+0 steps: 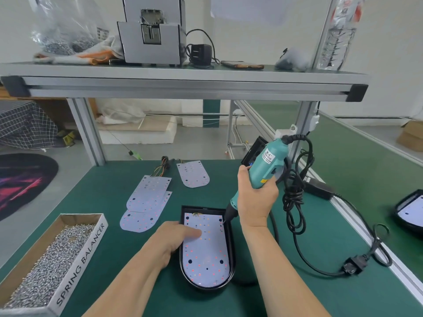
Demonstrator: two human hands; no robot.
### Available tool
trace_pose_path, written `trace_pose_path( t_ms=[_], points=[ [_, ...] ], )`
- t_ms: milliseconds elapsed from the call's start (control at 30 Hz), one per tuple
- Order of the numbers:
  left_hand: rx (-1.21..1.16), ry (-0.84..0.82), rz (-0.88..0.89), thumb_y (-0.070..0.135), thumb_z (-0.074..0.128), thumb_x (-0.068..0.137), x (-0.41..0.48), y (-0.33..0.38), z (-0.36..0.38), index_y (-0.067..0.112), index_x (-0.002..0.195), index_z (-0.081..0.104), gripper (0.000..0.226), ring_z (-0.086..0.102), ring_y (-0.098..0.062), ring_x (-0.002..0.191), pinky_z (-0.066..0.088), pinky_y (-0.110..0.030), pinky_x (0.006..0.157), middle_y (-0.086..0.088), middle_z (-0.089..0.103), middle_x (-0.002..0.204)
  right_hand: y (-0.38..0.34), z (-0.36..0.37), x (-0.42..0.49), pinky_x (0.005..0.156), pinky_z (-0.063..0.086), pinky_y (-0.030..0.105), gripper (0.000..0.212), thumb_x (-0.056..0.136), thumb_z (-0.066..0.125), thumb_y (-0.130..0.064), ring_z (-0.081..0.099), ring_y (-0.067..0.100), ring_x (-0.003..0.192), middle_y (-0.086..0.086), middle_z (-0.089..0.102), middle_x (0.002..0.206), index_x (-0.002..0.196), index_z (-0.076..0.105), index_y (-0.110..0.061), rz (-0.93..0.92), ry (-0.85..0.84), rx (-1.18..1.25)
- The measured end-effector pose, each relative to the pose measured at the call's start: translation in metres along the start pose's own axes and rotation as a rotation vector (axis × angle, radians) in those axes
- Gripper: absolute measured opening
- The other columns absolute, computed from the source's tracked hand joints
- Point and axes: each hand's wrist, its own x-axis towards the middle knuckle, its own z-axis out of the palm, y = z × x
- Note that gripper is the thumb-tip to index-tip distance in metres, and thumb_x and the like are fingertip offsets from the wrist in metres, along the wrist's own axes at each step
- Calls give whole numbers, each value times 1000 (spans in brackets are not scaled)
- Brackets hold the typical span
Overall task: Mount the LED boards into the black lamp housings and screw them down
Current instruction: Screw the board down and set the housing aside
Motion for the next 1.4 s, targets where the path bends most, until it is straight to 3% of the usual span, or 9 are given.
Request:
trace_pose_path(
  t_ms=[300, 867, 1000, 1100, 1167, 1200, 1267, 1333, 1400],
  points=[
    [9, -5, -3, 6, 77, 79, 1, 0, -1, 7, 92, 77, 14, 76, -25, 81, 58, -36, 85, -6, 78, 84, 8, 5, 0, 54, 47, 25, 27, 78, 71, -35, 49, 6, 50, -14, 54, 55, 70, 54, -14, -25, -32, -26],
    [-1, 0, 3, 9, 79, 79, 1, -1, 0, 7, 97, 76, 19, 75, -26, 89, 56, -42, 95, -6, 79, 90, 3, 14, 0, 54, 45, 26, 29, 79, 72, -29, 45, 7, 49, -13, 49, 54, 68, 47, -19, 46, -121, -98],
    [-3, -9, 0, 11, 83, 74, -3, 0, -3, 3, 100, 76, 28, 76, -28, 86, 57, -43, 93, -9, 78, 89, -23, 4, -1, 57, 50, 27, 28, 77, 75, -37, 54, 11, 55, -9, 58, 60, 71, 54, -18, 56, -56, 54],
    [52, 34, -10, 37, 87, 64, -6, 0, -8, 2, 86, 68, 46, 70, -25, 63, 53, -25, 66, -2, 73, 73, -44, -8, -2, 53, 49, 25, 25, 73, 75, -42, 57, 14, 54, -1, 60, 59, 72, 59, -23, 113, 42, 190],
    [20, 112, -42, 52, 79, 77, -9, -3, -14, 11, 83, 59, 47, 45, -17, 47, 36, -21, 47, -1, 54, 63, -53, -17, -7, 54, 48, 21, 17, 76, 75, -37, 58, 12, 54, -4, 61, 58, 70, 62, -27, 103, 62, 223],
    [-87, 147, -41, 46, 73, 86, -10, -5, -20, 9, 90, 60, 39, 44, -16, 51, 37, -22, 44, -4, 52, 67, -55, -22, -11, 54, 48, 20, 15, 79, 75, -33, 58, 11, 54, -4, 60, 59, 72, 63, -26, 96, 60, 233],
    [-432, 189, -17, 7, 59, 97, -15, -12, -34, -4, 106, 56, 14, 56, -20, 66, 51, -24, 49, -14, 57, 81, -58, -29, -20, 56, 48, 19, 17, 81, 74, -29, 57, 11, 55, -4, 59, 59, 77, 62, -18, 111, 63, 246],
    [-688, 133, -6, -22, 35, 91, -26, -16, -47, -12, 113, 51, 29, 63, -29, 88, 55, -29, 69, -24, 59, 100, -59, -33, -28, 56, 47, 19, 17, 81, 74, -28, 56, 10, 54, -6, 58, 57, 75, 60, -20, 147, 85, 263],
    [-814, 52, 17, -28, 28, 88, -38, -18, -52, -16, 112, 52, 36, 65, -34, 99, 54, -34, 79, -30, 59, 112, -64, -32, -35, 56, 47, 19, 17, 80, 74, -28, 55, 10, 54, -6, 58, 56, 73, 59, -23, 185, 102, 295]
  ],
)
